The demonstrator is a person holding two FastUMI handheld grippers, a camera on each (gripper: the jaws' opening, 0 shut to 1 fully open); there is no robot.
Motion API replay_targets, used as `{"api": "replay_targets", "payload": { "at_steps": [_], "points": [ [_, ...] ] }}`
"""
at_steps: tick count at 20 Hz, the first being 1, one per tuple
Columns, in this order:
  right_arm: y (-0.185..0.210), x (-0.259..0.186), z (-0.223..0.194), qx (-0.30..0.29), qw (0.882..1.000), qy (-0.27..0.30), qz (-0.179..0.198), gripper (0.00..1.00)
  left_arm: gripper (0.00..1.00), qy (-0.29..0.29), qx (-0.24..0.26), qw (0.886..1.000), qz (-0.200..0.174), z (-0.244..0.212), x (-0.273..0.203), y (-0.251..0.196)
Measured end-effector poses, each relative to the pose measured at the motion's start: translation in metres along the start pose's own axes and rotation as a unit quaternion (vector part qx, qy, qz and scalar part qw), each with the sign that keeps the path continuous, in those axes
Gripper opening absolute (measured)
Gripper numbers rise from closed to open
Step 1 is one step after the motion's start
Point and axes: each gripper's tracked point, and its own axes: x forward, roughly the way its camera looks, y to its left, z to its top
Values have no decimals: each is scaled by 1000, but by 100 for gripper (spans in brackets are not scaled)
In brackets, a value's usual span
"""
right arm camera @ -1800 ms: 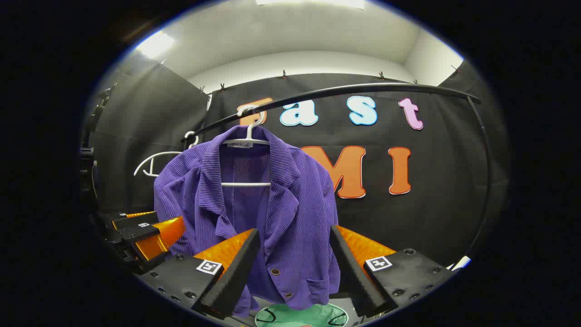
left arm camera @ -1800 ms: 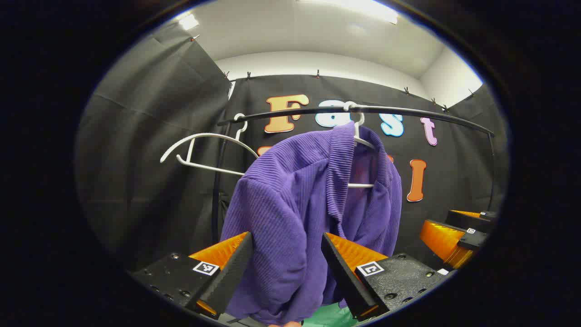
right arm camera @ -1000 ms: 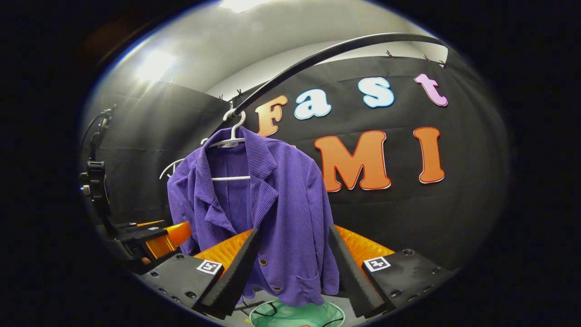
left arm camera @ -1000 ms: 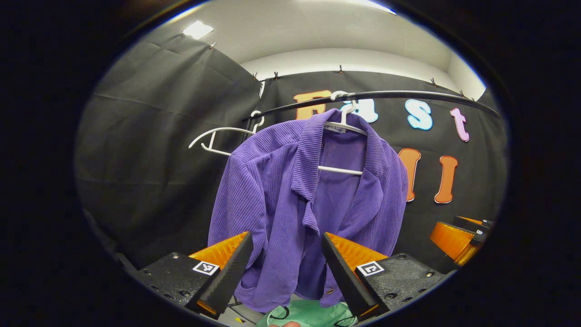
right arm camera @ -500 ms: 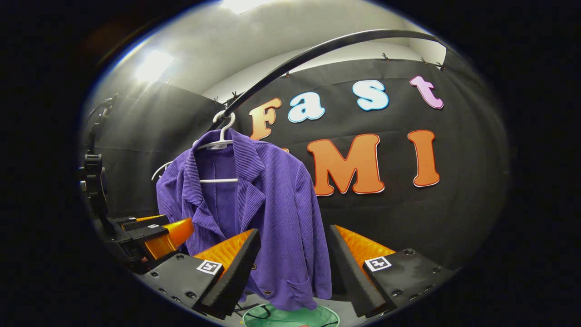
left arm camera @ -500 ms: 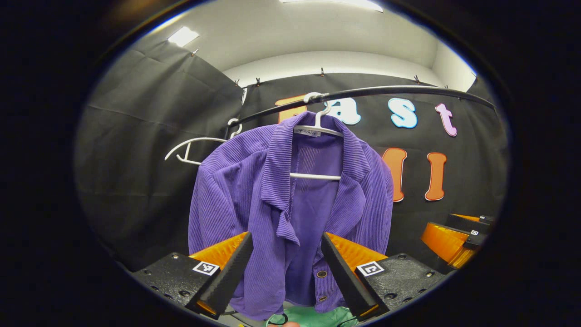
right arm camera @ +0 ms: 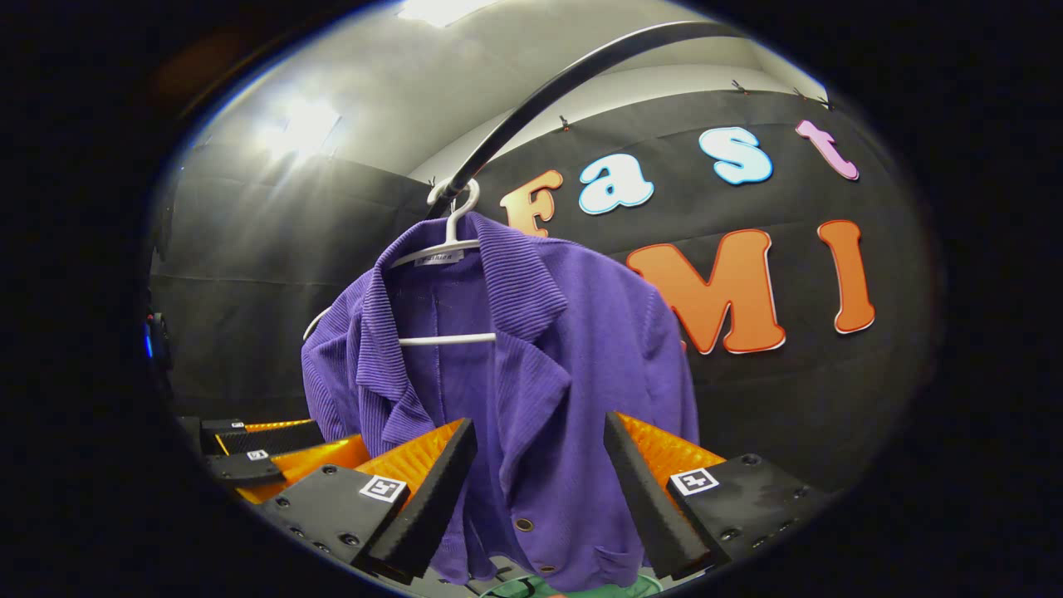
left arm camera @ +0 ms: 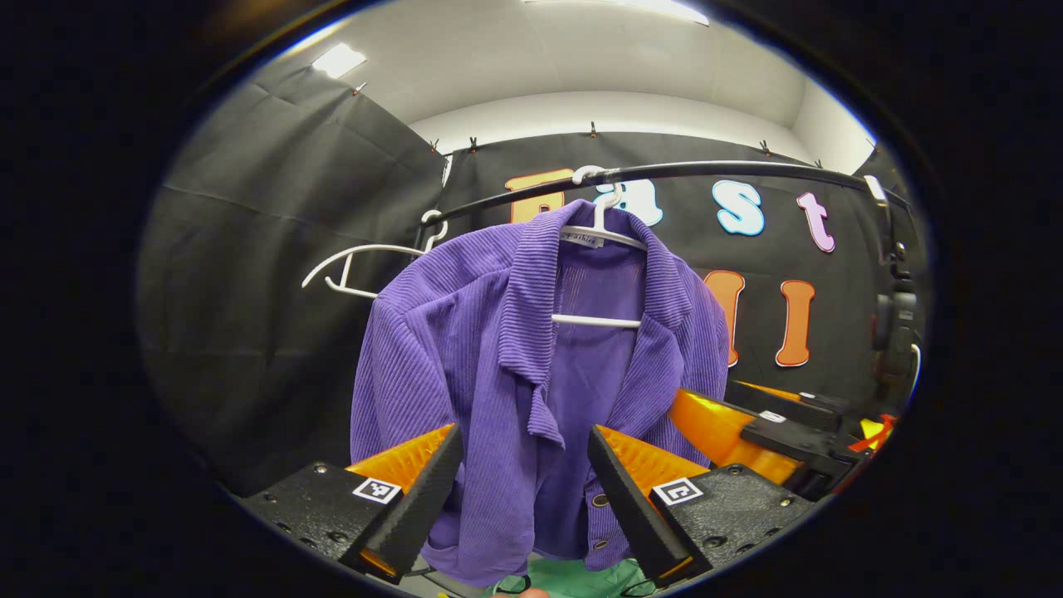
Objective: Grasp the clothes on the hanger with both hands and then place them into the laundry hamper below.
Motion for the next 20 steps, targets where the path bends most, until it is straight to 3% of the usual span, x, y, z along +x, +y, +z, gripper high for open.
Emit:
{"api": "replay_targets", "payload": {
  "at_steps": [2, 3, 4, 5, 7, 10, 11, 13, 14, 17, 20],
  "points": [
    [-1, 23, 0, -13, 1000, -7, -27, 93, 92, -1, 3, 1000, -1, 0, 0, 9],
    [-4, 32, 1, -24, 999, -14, -46, 93, 92, -3, 3, 1000, 1, 0, -1, 14],
    [-10, 38, 2, -32, 997, -18, -71, 100, 92, -4, 2, 1000, 3, -1, -1, 20],
    [-14, 44, 0, -33, 995, -20, -89, 100, 99, -3, 0, 1000, 5, -2, -1, 25],
    [-21, 60, -6, -26, 993, -22, -112, 98, 92, -5, -2, 1000, 9, -1, -2, 33],
    [-44, 69, -18, -30, 990, -9, -136, 99, 92, -7, 3, 1000, 13, 0, -5, 44],
    [-53, 68, -17, -30, 990, -11, -141, 91, 95, -5, 4, 1000, 15, -2, -6, 46],
    [-73, 59, -16, -34, 989, -12, -146, 74, 92, 0, 4, 1000, 13, -5, -3, 47],
    [-84, 57, -16, -43, 988, -12, -148, 65, 99, 4, 4, 1000, 7, -7, -1, 43],
    [-105, 53, -30, -65, 988, 11, -140, 65, 92, 7, -1, 1000, -18, -10, 5, 27],
    [-107, 33, -15, -40, 991, 1, -128, 12, 92, 2, -7, 999, -35, -9, 11, 10]
  ]
}}
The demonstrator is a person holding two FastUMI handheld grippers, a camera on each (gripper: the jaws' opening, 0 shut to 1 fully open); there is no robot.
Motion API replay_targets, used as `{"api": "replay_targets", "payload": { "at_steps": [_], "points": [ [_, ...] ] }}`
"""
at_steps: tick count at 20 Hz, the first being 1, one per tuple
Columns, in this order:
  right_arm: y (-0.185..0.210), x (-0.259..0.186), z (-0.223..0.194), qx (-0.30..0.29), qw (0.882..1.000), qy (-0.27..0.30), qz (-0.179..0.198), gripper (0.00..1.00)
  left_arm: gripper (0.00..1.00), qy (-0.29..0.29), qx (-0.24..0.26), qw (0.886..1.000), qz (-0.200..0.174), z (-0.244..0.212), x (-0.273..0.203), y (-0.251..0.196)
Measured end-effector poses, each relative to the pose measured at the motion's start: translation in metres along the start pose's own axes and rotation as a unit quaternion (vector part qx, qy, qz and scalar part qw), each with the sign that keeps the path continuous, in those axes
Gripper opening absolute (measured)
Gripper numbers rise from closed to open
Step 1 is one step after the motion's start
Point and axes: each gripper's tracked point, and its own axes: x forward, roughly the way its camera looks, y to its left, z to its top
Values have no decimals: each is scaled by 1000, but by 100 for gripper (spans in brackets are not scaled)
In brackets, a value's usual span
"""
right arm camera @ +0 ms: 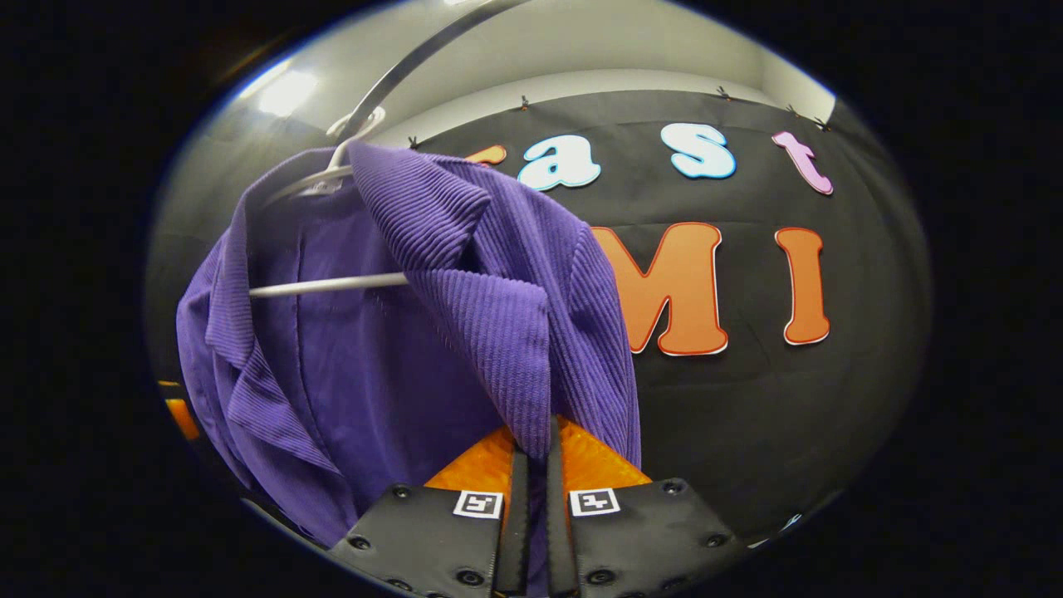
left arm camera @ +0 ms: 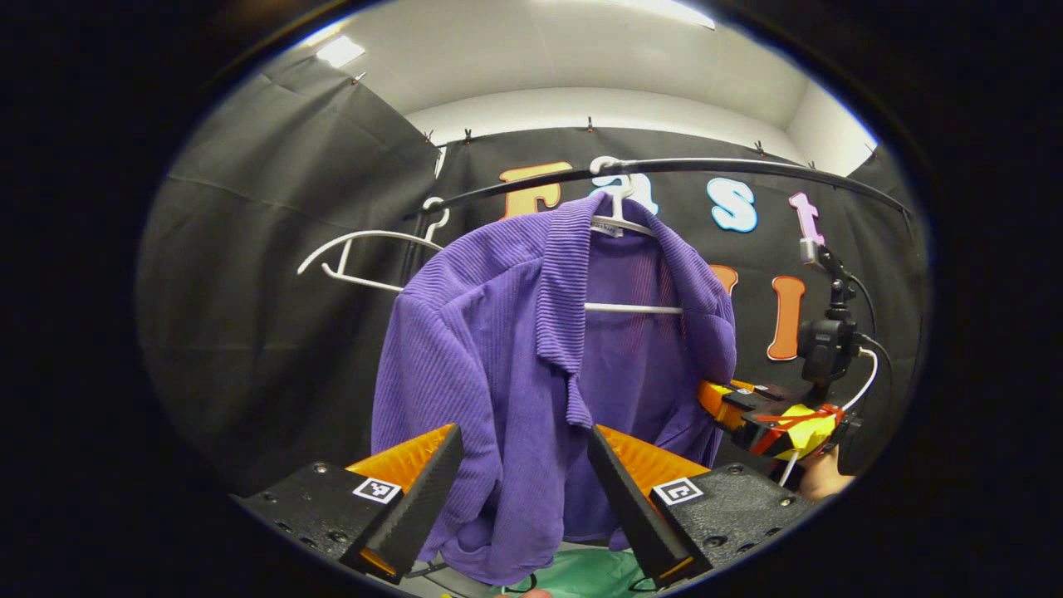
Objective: Grasp the clothes on the hanger with both hands and then place them into the laundry hamper below.
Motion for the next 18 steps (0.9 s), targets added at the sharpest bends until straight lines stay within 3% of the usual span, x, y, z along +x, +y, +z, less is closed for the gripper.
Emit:
{"api": "replay_targets", "payload": {
  "at_steps": [1, 2, 4, 9, 10, 11, 12, 14, 16, 18],
  "points": [
    [-8, -11, 11, 2, 1000, -15, -5, 16, 92, -4, 2, 1000, -4, 2, 2, -6],
    [-16, -22, 27, 3, 999, -36, -10, 8, 92, -10, 4, 1000, -6, 4, 5, -10],
    [-26, -53, 63, 15, 997, -77, -11, 8, 92, -27, 6, 1000, -8, 12, 12, -15],
    [-32, -105, 113, 32, 992, -118, 24, 7, 92, -53, -12, 999, -1, 16, 45, -32],
    [-28, -113, 118, 32, 992, -119, 33, 8, 99, -56, -16, 998, 3, 14, 52, -36],
    [-25, -120, 121, 28, 991, -121, 41, 8, 92, -58, -19, 998, 10, 13, 60, -38],
    [-23, -125, 123, 22, 991, -122, 46, 8, 92, -66, -18, 997, 19, 13, 69, -39],
    [-17, -133, 126, 11, 991, -124, 57, 7, 91, -84, 1, 994, 65, 9, 81, -26],
    [-13, -139, 128, 6, 990, -125, 64, 7, 90, -78, 51, 985, 143, -7, 86, 2],
    [-13, -138, 126, 7, 990, -123, 66, 7, 93, -49, 95, 979, 173, -33, 92, 19]
  ]
}}
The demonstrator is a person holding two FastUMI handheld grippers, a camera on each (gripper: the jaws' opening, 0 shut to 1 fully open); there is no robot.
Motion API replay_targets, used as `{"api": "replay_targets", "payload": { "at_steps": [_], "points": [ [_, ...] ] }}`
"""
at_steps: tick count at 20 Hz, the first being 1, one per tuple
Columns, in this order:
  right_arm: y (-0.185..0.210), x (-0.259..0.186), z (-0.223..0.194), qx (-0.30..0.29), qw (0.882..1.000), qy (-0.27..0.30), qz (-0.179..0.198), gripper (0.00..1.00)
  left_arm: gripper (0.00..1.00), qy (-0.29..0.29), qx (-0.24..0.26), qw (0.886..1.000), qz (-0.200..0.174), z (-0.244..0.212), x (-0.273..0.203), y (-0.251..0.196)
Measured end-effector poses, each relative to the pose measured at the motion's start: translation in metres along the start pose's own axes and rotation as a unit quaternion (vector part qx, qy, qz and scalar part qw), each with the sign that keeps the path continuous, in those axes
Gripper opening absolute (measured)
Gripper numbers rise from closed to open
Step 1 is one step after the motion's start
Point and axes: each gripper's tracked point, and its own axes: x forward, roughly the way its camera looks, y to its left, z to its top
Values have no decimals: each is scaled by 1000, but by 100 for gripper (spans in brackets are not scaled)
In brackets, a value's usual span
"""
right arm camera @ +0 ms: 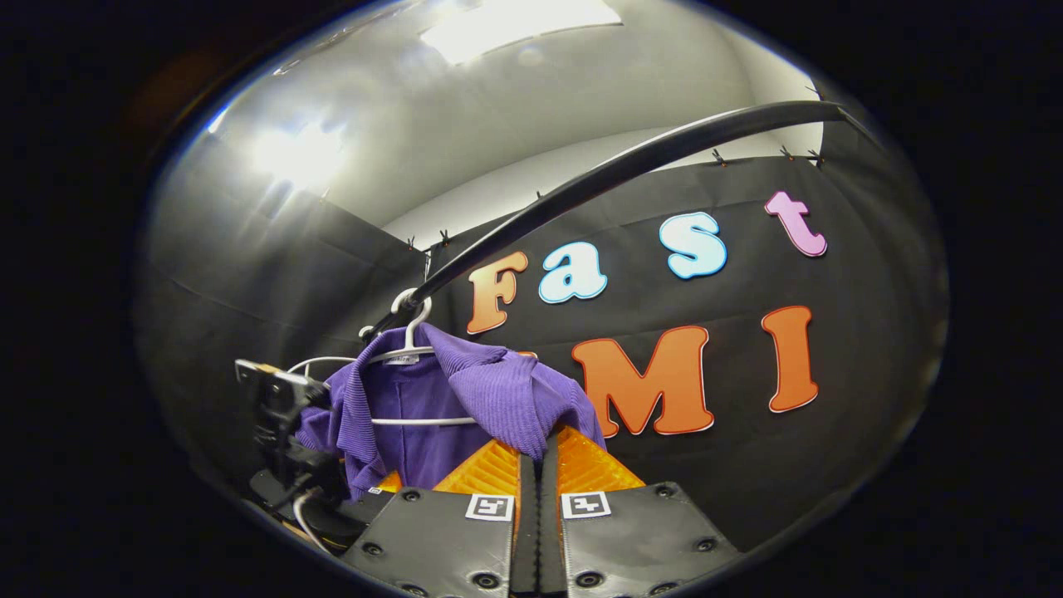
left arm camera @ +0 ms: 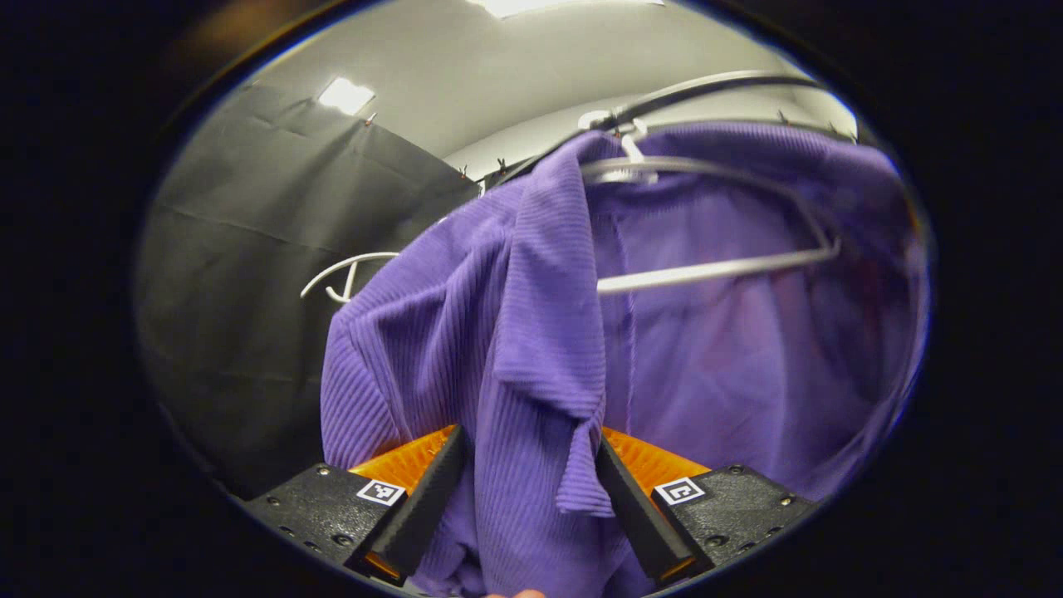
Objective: Grasp the clothes on the hanger with both hands and then place them into the laundry hamper below.
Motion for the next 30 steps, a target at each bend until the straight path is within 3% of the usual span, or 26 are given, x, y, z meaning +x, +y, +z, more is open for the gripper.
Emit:
{"api": "replay_targets", "payload": {
  "at_steps": [1, 5, 6, 8, 10, 11, 12, 13, 19, 23, 25, 29, 30],
  "points": [
    [1, 1, -2, 4, 1000, 2, 2, 7, 94, 9, 18, 1000, -6, -8, 3, 0],
    [-4, 3, -12, 4, 1000, 8, -6, 7, 12, 31, 1, 998, -48, -16, -10, 21],
    [-7, 6, -15, 2, 1000, 7, -12, 2, 10, 33, -5, 998, -59, -11, -15, 26],
    [-5, 6, -17, -4, 1000, 5, -18, 8, 5, 32, -7, 997, -64, 3, -29, 47],
    [-8, 9, -16, -19, 1000, 0, -23, 8, 11, 16, -7, 998, -53, 28, -35, 70],
    [-9, 11, -15, -28, 999, -5, -28, 2, 11, 4, -8, 999, -45, 43, -39, 82],
    [-10, 11, -11, -36, 999, -11, -35, 8, 8, -8, -11, 999, -37, 60, -42, 94],
    [-11, 11, -9, -39, 998, -15, -41, 8, 5, -21, -18, 999, -33, 76, -44, 106],
    [-17, 22, -6, -40, 997, -25, -64, 7, 5, -74, -33, 997, -4, 163, -28, 160],
    [-19, 28, -3, -30, 996, -30, -82, 7, 5, -99, -10, 995, 5, 194, -3, 183],
    [-25, 32, -2, -27, 995, -35, -94, 7, 5, -109, -4, 994, 11, 201, 14, 192],
    [-29, 39, 0, -19, 992, -37, -119, 8, 10, -74, -32, 997, -5, 170, 60, 198],
    [-30, 41, 2, -18, 992, -41, -121, 7, 8, -64, -34, 997, -6, 158, 69, 200]
  ]
}}
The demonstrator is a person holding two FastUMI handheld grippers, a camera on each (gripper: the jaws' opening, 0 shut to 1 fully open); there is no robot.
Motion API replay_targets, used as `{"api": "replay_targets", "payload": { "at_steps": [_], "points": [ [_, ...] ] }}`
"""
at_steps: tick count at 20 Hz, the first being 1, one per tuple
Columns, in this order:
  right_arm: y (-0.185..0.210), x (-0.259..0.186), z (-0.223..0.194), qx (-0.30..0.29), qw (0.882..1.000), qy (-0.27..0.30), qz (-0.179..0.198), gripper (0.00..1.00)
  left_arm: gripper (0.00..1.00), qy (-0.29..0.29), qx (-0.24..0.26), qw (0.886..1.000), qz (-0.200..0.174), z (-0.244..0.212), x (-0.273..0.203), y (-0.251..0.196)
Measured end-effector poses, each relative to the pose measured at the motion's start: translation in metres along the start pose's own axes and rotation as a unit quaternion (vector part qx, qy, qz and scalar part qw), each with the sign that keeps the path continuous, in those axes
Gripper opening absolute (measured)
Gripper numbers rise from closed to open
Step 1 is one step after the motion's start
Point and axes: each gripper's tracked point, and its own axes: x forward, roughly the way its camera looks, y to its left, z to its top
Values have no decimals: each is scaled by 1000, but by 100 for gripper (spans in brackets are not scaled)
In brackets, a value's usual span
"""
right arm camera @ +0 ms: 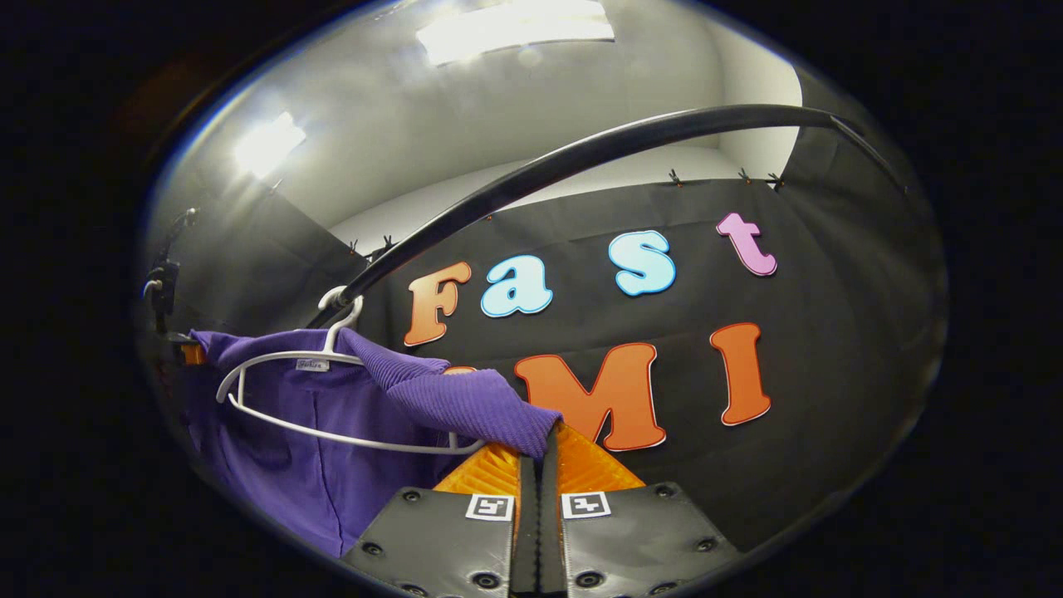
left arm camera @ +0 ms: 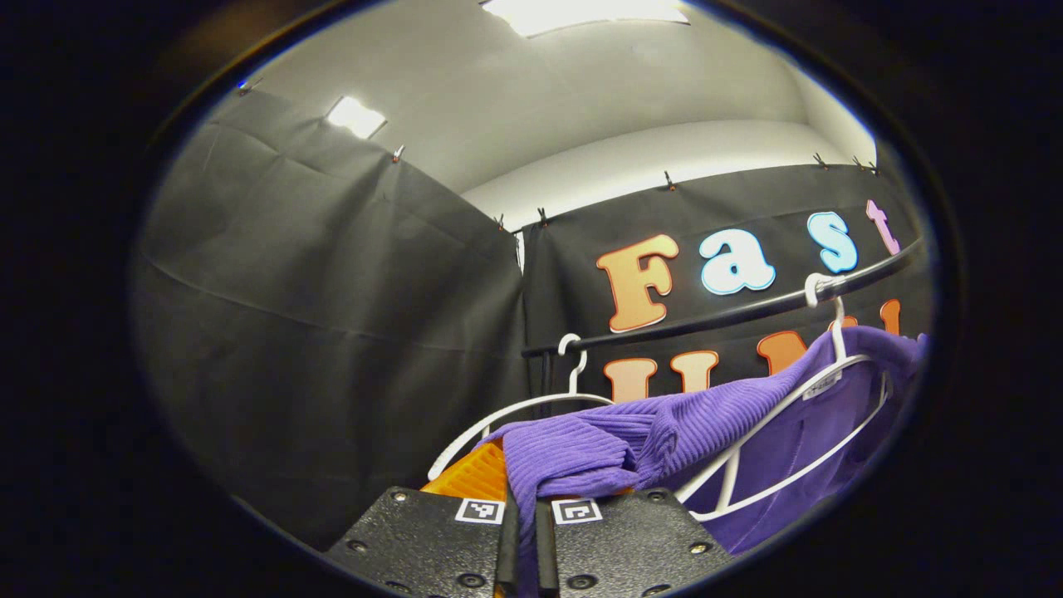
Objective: Grasp the clothes on the hanger with both hands and then place them into the laundry hamper below.
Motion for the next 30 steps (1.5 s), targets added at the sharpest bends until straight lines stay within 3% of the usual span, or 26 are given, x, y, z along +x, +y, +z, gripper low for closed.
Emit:
{"api": "replay_targets", "payload": {
  "at_steps": [6, 10, 13, 15, 17, 20, 24, 27, 29, 30],
  "points": [
    [2, 11, 9, -26, 999, -18, -15, 7, 5, 59, 8, 998, -14, -90, 19, -14],
    [6, 20, 9, -23, 999, -23, -18, 8, 8, 95, 25, 995, -26, -155, 10, -37],
    [-3, 26, 9, -36, 998, -27, -35, 8, 5, 100, 38, 993, -53, -178, -10, -57],
    [-14, 34, 7, -47, 997, -26, -55, 8, 10, 105, 45, 991, -72, -190, -19, -70],
    [-26, 41, 6, -55, 995, -26, -77, 8, 5, 118, 46, 988, -89, -203, -30, -82],
    [-38, 59, -17, -70, 993, 0, -98, 7, 10, 143, 32, 984, -101, -220, -40, -95],
    [-57, 74, -73, -70, 988, 76, -115, 8, 8, 172, 26, 979, -107, -240, -60, -105],
    [-80, 60, -106, -62, 983, 107, -139, 8, 5, 183, 29, 977, -104, -248, -73, -101],
    [-91, 52, -116, -34, 982, 124, -138, 8, 11, 189, 24, 976, -103, -248, -78, -99],
    [-97, 43, -121, -21, 981, 136, -137, 8, 8, 192, 18, 976, -106, -248, -80, -100]
  ]
}}
